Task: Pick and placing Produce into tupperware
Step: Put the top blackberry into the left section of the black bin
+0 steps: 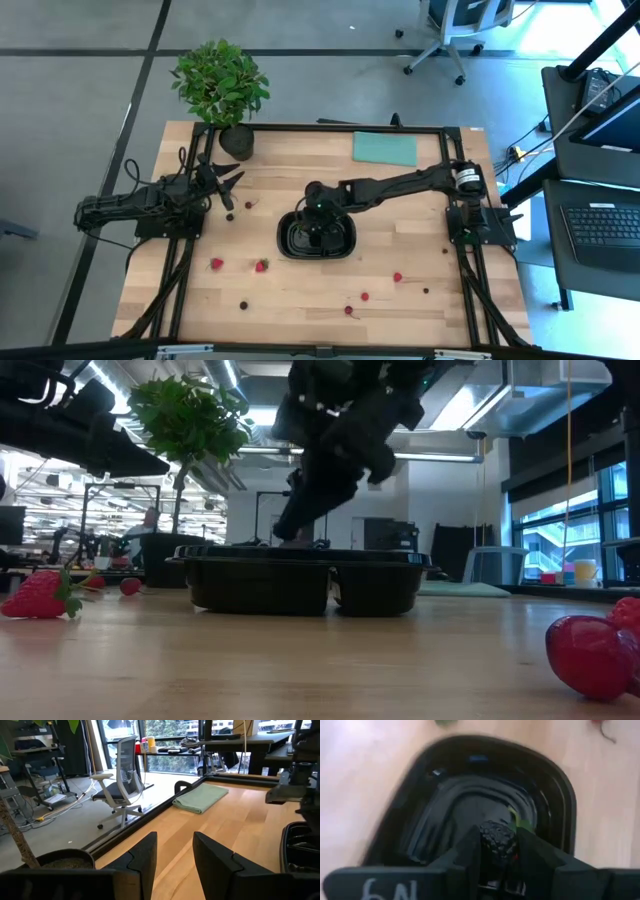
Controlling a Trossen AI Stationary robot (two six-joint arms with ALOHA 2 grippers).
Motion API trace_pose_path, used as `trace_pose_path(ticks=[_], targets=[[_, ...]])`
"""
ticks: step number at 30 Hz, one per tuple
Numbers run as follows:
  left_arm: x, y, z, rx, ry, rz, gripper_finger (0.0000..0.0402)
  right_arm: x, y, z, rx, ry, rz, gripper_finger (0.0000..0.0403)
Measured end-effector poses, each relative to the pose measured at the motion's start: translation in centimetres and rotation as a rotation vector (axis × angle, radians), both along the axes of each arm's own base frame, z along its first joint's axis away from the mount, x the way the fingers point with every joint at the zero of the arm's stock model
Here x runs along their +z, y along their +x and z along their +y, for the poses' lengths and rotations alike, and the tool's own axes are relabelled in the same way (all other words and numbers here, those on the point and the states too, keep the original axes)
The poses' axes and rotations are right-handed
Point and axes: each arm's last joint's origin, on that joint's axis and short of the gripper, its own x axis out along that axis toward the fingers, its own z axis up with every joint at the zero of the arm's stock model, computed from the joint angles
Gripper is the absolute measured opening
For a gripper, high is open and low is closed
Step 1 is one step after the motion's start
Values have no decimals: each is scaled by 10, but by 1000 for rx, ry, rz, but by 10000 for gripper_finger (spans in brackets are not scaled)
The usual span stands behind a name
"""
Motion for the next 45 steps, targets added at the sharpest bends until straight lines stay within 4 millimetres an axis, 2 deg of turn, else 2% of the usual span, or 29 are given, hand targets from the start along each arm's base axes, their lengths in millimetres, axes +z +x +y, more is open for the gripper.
trace_pose_path(ticks=[7,14,17,21,26,35,45], targets=[[0,0,0,0,0,-1,120,-3,-3,-3,-53,-52,66,113],[0,0,0,0,1,-4,120,33,4,-13,-108,-101,118,109],[0,0,0,1,1,-4,120,40,9,-16,-131,-91,112,109],[0,0,0,1,1,-5,120,25,15,-19,-140,-90,167,109],[0,0,0,2,1,-4,120,2,18,-18,-131,-97,331,110],[0,0,0,4,2,-3,120,-8,29,-9,-84,-112,388,111],[0,0,0,4,2,-2,120,-13,30,-9,-78,-99,404,112]])
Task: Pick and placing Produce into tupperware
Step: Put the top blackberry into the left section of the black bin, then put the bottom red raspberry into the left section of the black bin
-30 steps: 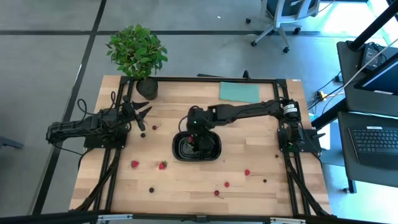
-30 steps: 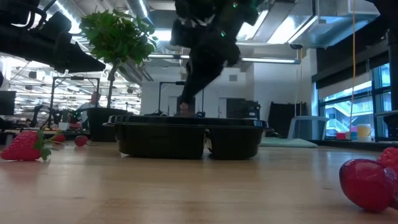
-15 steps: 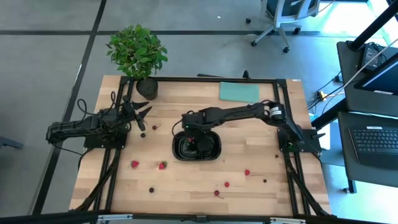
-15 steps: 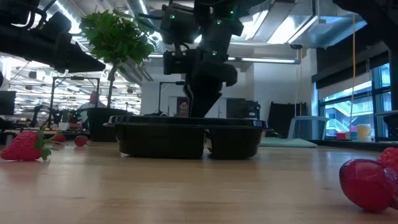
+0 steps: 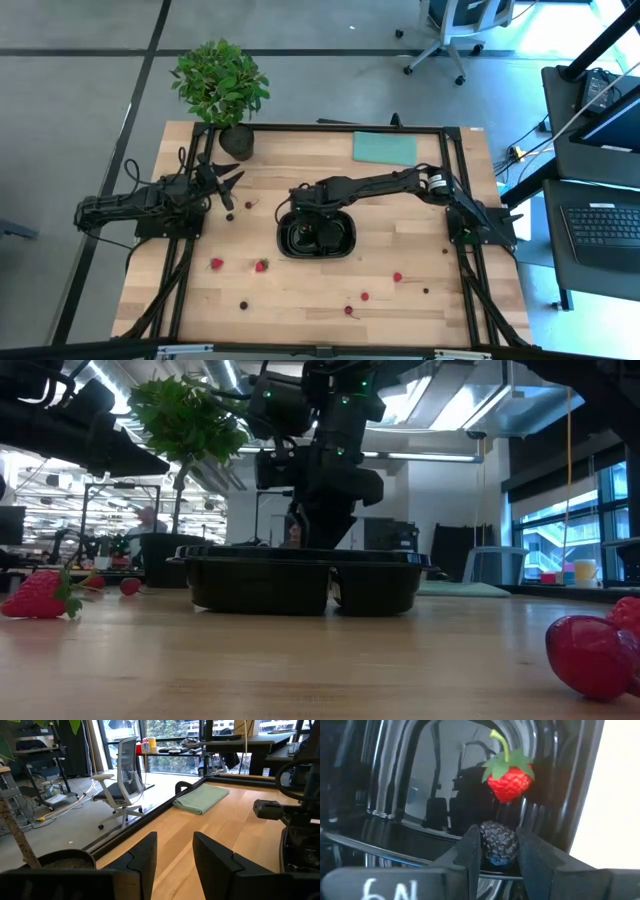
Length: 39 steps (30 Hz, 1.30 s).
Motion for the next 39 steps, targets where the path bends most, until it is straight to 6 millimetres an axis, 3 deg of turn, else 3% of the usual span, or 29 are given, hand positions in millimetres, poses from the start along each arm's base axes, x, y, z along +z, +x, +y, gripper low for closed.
trace_pose_path(ticks=[14,27,35,39], targets=[[0,0,0,0,0,0,120,0,1,0,-1,1,-6,147],[0,0,0,0,0,0,120,2,-1,0,-2,1,5,151],[0,0,0,-1,0,0,120,50,-24,2,-41,61,-1,151],[0,0,0,-1,0,1,120,77,-42,14,-62,92,1,151]])
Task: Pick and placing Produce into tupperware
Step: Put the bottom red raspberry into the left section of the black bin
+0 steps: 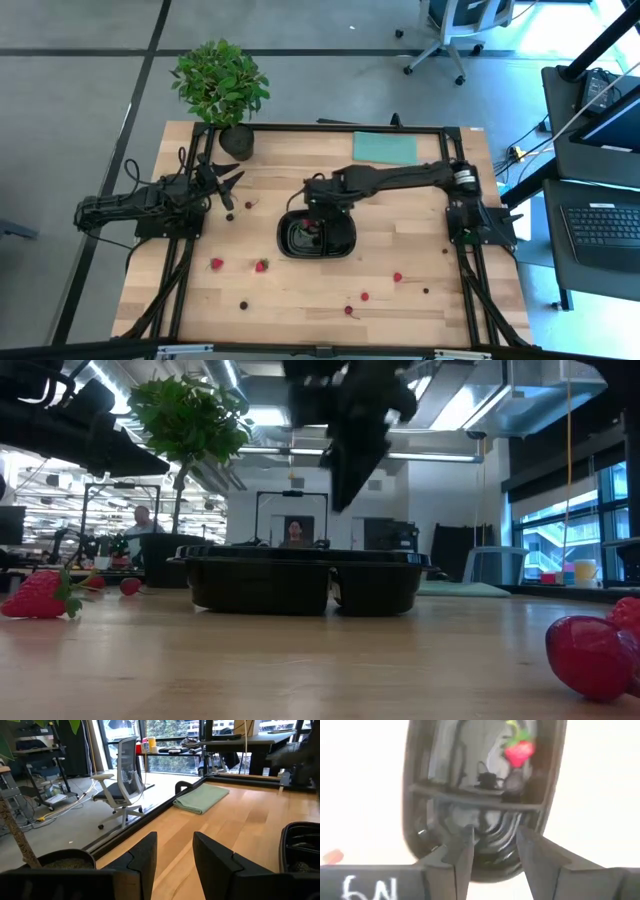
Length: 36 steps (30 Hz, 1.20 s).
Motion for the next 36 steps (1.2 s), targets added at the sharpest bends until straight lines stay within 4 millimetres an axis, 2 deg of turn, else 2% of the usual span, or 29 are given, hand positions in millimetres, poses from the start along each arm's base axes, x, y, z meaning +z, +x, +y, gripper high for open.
trace_pose_path(ticks=[6,12,18,24,28,36], targets=[[0,0,0,0,0,0,120,18,-28,36,-33,34,14,151],[0,0,0,0,0,1,120,13,-47,68,-185,47,79,152],[0,0,0,0,0,-5,120,10,-61,88,-417,49,192,152],[1,0,0,0,1,-8,120,10,-65,100,-543,31,183,155],[1,0,0,0,1,-8,120,10,-66,102,-629,5,164,184],[1,0,0,0,1,-9,120,10,-68,101,-777,5,182,286]])
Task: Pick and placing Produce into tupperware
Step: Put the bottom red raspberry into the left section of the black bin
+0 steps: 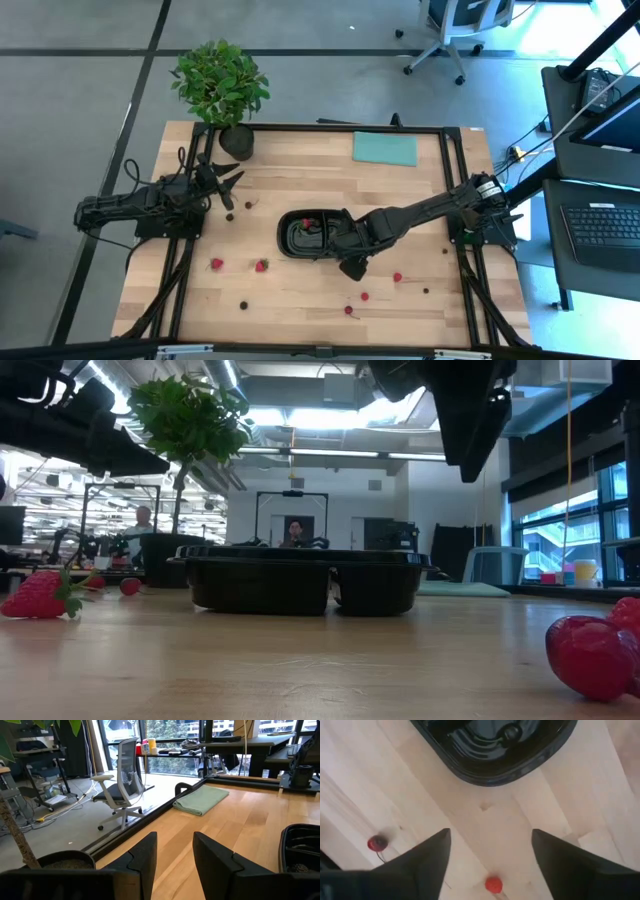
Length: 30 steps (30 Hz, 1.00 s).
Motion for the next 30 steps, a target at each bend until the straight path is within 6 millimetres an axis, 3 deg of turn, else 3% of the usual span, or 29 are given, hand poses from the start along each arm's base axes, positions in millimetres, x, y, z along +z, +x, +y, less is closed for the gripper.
trace_pose_path(ticks=[5,11,22,30], targets=[[0,0,0,0,0,0,120,0,-1,4,-48,7,-6,320],[-1,0,0,0,-1,8,120,0,-2,7,-159,18,-8,322],[-4,0,0,5,-47,7,120,0,-8,1,34,-26,75,321],[-11,-2,0,10,-81,74,120,0,-18,5,22,-50,147,321]])
